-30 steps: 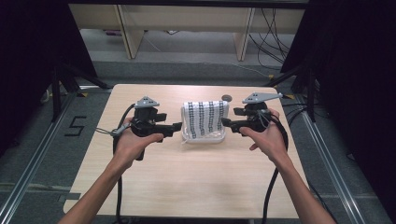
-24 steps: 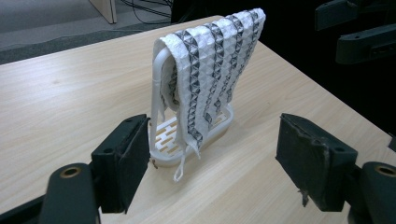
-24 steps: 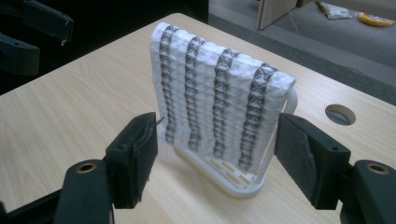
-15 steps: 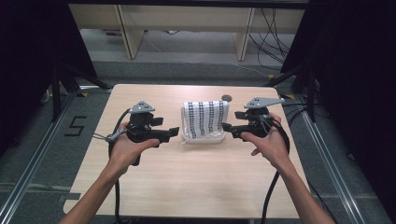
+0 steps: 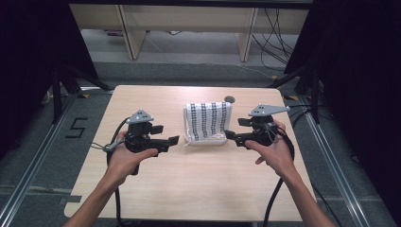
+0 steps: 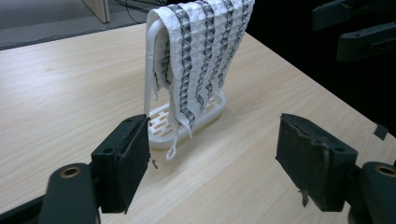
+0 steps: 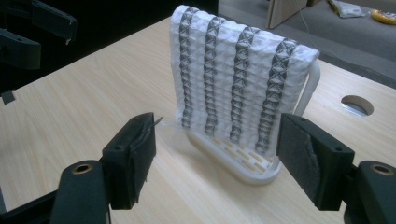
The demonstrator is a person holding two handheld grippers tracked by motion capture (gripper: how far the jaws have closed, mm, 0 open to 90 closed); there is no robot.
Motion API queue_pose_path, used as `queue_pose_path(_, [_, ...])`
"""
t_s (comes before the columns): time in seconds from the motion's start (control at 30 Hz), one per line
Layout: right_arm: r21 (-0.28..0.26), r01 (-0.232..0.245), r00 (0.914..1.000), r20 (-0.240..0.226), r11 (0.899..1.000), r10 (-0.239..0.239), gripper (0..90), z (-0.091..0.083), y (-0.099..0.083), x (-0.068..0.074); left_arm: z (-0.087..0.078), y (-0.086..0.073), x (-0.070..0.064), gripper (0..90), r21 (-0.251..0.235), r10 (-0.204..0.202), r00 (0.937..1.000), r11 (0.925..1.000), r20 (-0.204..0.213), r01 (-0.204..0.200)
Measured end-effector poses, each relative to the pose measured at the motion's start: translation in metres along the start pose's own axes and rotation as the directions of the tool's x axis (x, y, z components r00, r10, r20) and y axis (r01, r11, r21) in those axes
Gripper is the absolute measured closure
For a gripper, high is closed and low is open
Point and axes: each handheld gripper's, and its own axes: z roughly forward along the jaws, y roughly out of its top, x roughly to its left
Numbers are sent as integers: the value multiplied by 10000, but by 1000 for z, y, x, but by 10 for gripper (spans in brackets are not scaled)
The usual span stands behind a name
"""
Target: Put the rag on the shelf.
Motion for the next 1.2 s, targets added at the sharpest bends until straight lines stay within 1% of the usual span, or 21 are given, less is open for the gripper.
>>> queue_pose_path(0.13, [33, -42, 10000, 0, 10000, 42, 296, 0, -3, 2, -1, -4, -1, 250, 19, 34, 10000, 10000, 37, -34])
queue_pose_path(0.17, [-41, 178, 9998, 28, 9998, -178, 296, 0, -3, 0, -2, -5, -2, 250, 12, 16, 10000, 10000, 44, -16])
queue_pose_path(0.23, [54, -69, 9998, -159, 10000, 70, 296, 0, -8, 3, -3, -8, -2, 250, 60, 53, 10000, 10000, 27, -54])
queue_pose_path(0.27, [34, -120, 9999, -110, 9999, 120, 296, 1, -9, 4, -3, -8, -2, 250, 60, 53, 10000, 10000, 27, -54])
queue_pose_path(0.4, [89, -108, 9998, -143, 9999, 110, 296, 0, -14, 4, -3, -15, -2, 250, 25, 6, 10000, 10000, 30, -6])
queue_pose_path(0.43, [-43, 149, 9997, -178, 9999, -150, 296, 1, -15, 2, -4, -17, -2, 250, 57, -8, 10000, 10000, 41, 8])
queue_pose_path(0.5, [67, -192, 9993, -311, 9998, 194, 296, 1, -20, 4, -4, -21, -2, 250, 97, 92, 9999, 9999, 45, -92])
queue_pose_path(0.53, [67, -192, 9993, -311, 9998, 194, 296, 1, -20, 4, -4, -21, -2, 250, 97, 92, 9999, 9999, 45, -92])
queue_pose_path(0.57, [43, -39, 9998, -214, 10000, 39, 296, 1, -23, 4, -3, -25, -3, 250, 225, 225, 9997, 9995, -131, -222])
queue_pose_path(0.63, [-5, -20, 9997, -252, 10000, 20, 296, 1, -24, 4, -4, -27, -2, 250, 336, 330, 9993, 9989, -159, -325])
queue_pose_path(0.7, [140, -272, 9992, -276, 9995, 276, 296, 1, -29, 6, -2, -34, -3, 250, 349, 289, 9994, 9990, -171, -283])
queue_pose_path(0.8, [134, -79, 9997, -227, 9999, 83, 296, 1, -32, 4, -3, -38, -3, 250, 368, 323, 9992, 9988, -222, -315])
queue_pose_path(0.83, [204, -273, 9993, -243, 9994, 278, 296, 1, -36, 5, -4, -40, -3, 250, 387, 327, 9992, 9987, -236, -318])
queue_pose_path(0.87, [141, -38, 9999, -157, 9999, 40, 296, 1, -37, 3, -6, -42, -2, 250, 553, 494, 9985, 9973, -227, -481])
queue_pose_path(0.9, [61, -210, 9996, -209, 9998, 212, 296, 2, -39, 5, -5, -43, -3, 250, 379, 332, 9991, 9988, -280, -321])
queue_pose_path(0.93, [198, -243, 9994, -252, 9995, 248, 296, 0, -39, 5, -5, -43, -3, 250, 379, 332, 9991, 9988, -280, -321])
queue_pose_path(1.07, [114, -235, 9991, -352, 9997, 239, 296, 1, -45, 5, -7, -49, -4, 250, 412, 386, 9990, 9984, -231, -377])
queue_pose_path(1.1, [148, -371, 9989, -281, 9992, 375, 295, 0, -47, 8, -7, -52, -4, 250, 525, 417, 9990, 9978, -144, -409])
queue_pose_path(1.13, [148, -371, 9989, -281, 9992, 375, 295, 0, -47, 8, -7, -52, -4, 250, 525, 417, 9990, 9978, -144, -409])
queue_pose_path(1.17, [128, -65, 9991, -417, 9999, 70, 295, 1, -49, 6, -7, -55, -5, 250, 509, 446, 9989, 9977, -114, -439])
queue_pose_path(1.2, [232, -440, 9984, -332, 9988, 447, 295, 0, -51, 10, -9, -57, -4, 250, 638, 606, 9980, 9962, -157, -595])
